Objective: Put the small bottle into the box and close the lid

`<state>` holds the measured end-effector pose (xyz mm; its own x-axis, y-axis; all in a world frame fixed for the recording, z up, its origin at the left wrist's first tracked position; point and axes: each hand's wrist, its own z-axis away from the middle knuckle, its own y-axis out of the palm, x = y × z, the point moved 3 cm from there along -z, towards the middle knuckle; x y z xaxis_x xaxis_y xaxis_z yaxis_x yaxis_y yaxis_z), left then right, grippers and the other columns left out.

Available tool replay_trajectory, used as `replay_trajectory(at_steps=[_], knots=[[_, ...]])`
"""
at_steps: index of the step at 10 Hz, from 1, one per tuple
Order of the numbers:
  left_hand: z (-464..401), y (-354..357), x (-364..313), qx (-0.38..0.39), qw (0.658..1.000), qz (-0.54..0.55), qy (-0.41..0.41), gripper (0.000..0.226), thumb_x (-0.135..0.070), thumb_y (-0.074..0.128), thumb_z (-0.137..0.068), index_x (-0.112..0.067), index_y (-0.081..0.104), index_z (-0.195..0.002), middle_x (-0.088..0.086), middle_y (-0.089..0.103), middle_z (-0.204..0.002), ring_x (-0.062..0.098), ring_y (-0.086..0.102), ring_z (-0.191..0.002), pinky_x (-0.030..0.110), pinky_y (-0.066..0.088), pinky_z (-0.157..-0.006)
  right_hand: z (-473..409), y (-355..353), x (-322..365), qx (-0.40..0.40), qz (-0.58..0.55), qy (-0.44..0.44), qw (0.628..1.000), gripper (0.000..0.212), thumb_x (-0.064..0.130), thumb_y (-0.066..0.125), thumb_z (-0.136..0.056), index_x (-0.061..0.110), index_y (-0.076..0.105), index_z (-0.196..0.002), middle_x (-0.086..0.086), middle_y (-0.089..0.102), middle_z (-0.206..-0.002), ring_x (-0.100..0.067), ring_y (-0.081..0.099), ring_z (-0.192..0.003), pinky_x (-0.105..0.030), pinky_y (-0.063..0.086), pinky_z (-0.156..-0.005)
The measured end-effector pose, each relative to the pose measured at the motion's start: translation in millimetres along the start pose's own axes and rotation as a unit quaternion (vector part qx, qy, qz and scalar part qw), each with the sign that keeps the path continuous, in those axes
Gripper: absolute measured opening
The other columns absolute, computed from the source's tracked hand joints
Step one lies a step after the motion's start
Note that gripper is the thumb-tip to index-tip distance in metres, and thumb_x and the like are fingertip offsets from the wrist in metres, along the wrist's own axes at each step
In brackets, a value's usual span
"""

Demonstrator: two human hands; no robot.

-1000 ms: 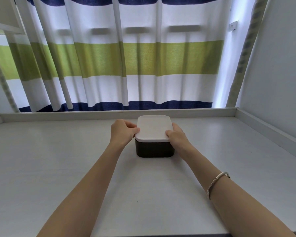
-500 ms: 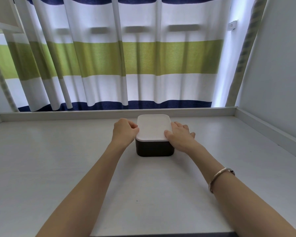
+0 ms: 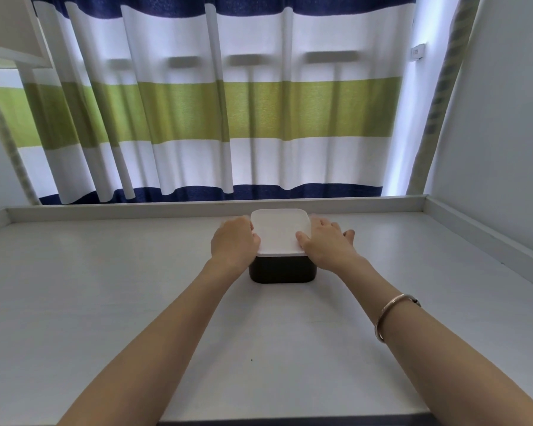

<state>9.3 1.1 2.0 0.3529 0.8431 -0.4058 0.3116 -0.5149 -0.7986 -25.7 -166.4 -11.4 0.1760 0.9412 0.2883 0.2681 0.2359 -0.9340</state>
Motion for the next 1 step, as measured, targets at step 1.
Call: replay_trajectory(at_steps=[1], knots=[[-1.8,-4.6,-3.2,-0.027,0.997,0.074,0.016,0.036,-0.021,0.056,-0.086,-0.013,0.055,-0.121,0.007,0.061,-0.124,0.024,0.056,-0.111,0.035,0.047,-0.094,2.9,-7.0,2.8,-0.095,-0.053,-0.05,0.993,0.055,0.038,0.032,-0.095,0.023,0.019,-0.147,-0.003,0.032,-0.154,-0.028,0.034,-0.135,-0.052,0.023,-0.105]])
